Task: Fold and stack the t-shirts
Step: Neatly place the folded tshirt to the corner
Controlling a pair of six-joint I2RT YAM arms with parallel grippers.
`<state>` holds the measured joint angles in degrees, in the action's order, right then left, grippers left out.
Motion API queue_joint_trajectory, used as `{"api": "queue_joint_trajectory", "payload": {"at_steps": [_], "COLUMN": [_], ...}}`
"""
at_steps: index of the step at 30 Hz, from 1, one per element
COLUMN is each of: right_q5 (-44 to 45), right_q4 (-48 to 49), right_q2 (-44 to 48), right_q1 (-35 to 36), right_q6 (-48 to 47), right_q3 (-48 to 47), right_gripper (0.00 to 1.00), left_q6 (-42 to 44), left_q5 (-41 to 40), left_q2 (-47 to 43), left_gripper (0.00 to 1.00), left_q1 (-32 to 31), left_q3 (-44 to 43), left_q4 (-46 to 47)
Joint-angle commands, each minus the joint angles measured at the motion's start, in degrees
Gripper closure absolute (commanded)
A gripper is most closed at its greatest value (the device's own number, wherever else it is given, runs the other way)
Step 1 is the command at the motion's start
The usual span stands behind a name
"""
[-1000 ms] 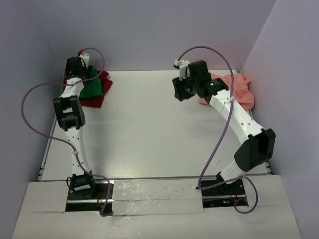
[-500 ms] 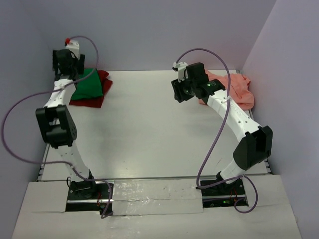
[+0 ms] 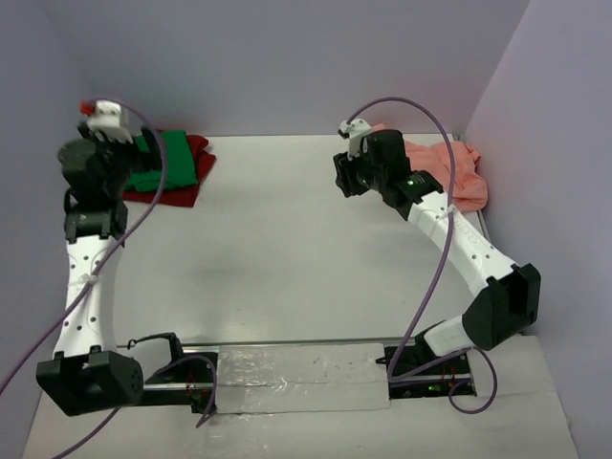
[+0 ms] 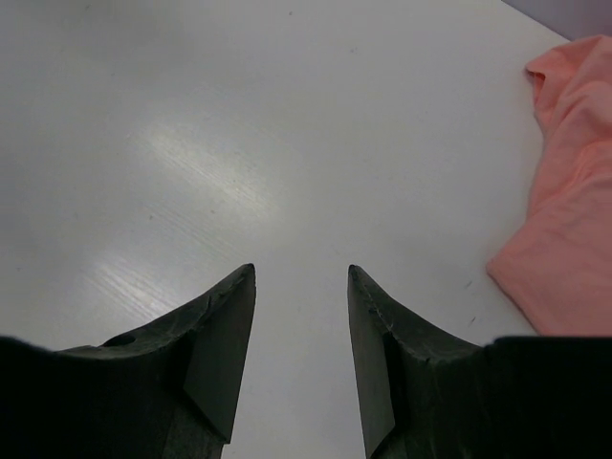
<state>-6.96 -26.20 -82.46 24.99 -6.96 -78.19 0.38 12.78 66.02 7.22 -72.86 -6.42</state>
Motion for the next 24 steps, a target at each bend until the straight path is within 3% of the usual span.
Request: {"api": "queue_joint_trajectory", "payload": {"at_steps": [1,2,3,5,9,13,24], "right_q5": [2.91,4.14,5.63,6.43,9.41,12.06,7.76], "right_q4": [8.16,9.57,11.15,10.38,10.45,16.08,21.18], "right_q2": [5.72,7.38,7.74,7.31,6.69,8.01,11.26], "right_q1": [0.32,0.32,0.32,0.32,0.23,-0.38,-5.30], "right_q6": [-0.59,-0.42,0.10,0.54,1.78,1.60,-0.77], "right_q3": [4.88,6.02,7.34,7.09,8.75,14.02,20.09], "right_gripper": [0.49,0.48,0.49,0.48,0.49,0.49,0.52], "left_q6": [-2.49,-1.97,-2.14,-4.07,-5.57,-7.24,-11.98], "left_q5": [4.55,4.45,3.84,3.74,2.42,1.38,-6.09], "left_q2": [-3.07,-6.40,-7.73,-8.71,-6.35,-3.01,9.56], "left_gripper": [0.04,0.02,0.01,0.01,0.01,0.01,0.01], "left_q1": [0.16,0.25,0.25,0.16,0.25,0.25,0.25], "left_q3": [15.25,21.30,24.14,28.45,33.56,41.46,49.47], "left_q4": [1.90,4.54,10.22,12.74,19.67,34.85,54.21]}}
